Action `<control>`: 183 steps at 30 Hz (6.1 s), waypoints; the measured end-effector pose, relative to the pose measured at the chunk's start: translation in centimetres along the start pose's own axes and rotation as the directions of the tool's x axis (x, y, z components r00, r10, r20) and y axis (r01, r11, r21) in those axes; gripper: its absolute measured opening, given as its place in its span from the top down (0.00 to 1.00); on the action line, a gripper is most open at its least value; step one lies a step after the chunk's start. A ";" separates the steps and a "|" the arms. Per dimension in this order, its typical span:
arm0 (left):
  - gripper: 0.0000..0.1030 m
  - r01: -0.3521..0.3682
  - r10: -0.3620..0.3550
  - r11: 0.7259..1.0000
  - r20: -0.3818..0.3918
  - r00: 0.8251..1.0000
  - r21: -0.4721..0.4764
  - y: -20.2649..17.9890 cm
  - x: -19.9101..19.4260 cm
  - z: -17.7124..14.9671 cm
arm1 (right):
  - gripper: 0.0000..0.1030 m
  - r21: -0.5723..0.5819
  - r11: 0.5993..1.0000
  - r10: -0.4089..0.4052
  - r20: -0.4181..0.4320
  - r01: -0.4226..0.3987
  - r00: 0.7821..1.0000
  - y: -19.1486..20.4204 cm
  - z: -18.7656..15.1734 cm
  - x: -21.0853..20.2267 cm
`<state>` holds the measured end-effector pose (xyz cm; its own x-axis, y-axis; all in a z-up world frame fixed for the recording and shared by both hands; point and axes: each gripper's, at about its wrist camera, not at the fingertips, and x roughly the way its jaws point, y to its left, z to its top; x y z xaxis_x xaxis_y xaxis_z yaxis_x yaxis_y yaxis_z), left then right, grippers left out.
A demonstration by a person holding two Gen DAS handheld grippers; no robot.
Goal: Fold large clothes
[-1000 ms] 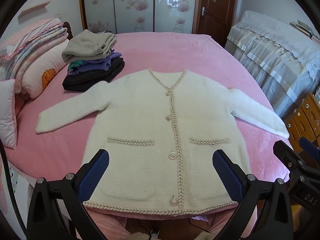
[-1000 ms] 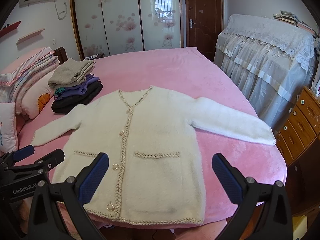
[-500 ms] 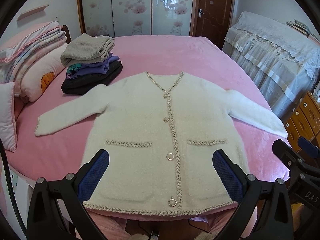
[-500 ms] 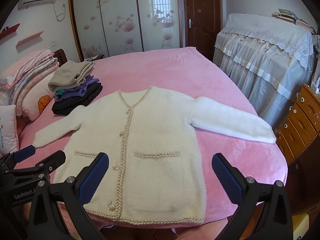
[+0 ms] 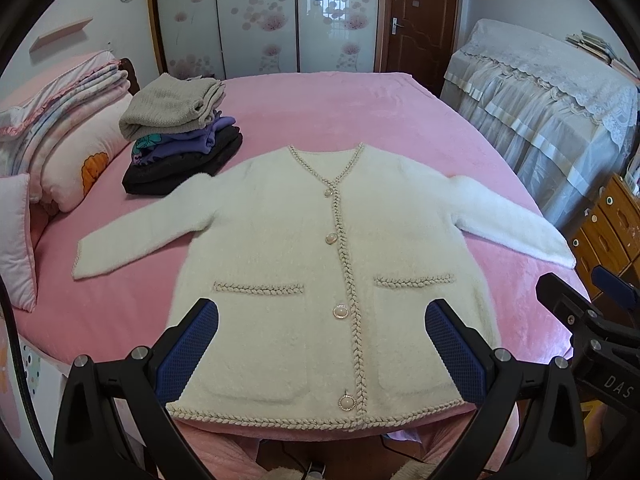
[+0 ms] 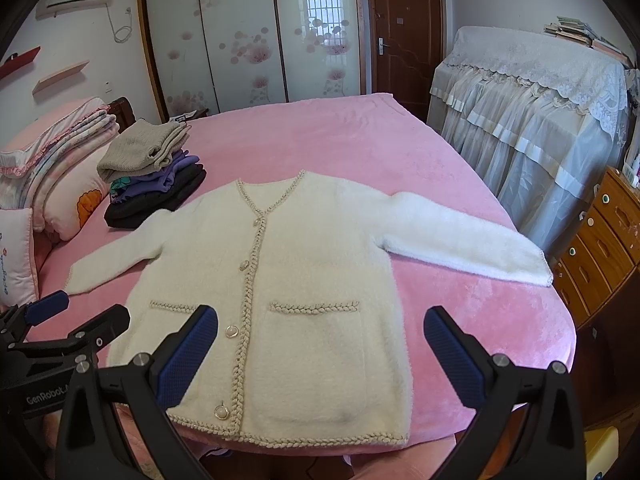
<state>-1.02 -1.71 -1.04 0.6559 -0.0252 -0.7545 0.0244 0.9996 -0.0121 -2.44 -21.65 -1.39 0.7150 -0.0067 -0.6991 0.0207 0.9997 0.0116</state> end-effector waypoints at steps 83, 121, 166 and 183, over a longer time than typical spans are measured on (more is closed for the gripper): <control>0.05 0.183 -0.238 0.926 0.136 0.962 0.330 -27.1 7.8 10.0 | 0.00 0.393 0.910 -0.175 0.083 0.129 0.981 -28.5 1.3 5.2; 0.05 0.119 -0.116 0.968 -0.025 0.993 0.222 -24.1 22.5 6.7 | 0.89 0.658 0.752 -0.036 0.107 -0.044 0.994 -38.8 1.0 19.3; 0.40 0.492 -0.609 0.758 -0.194 0.769 -0.428 0.1 32.8 4.9 | 0.39 0.010 0.971 0.240 -0.133 -0.241 0.962 -3.1 5.5 23.0; 0.59 0.457 -0.633 0.738 -0.273 0.725 -0.497 -5.1 36.8 5.7 | 0.39 0.161 0.970 0.210 -0.182 -0.181 0.961 -9.2 2.1 24.0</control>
<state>27.33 -7.81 -25.01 0.2539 -0.6478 -0.7183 -0.0574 0.7312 -0.6797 16.00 -31.05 -16.77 0.5638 0.2075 -0.7994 0.0030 0.9674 0.2532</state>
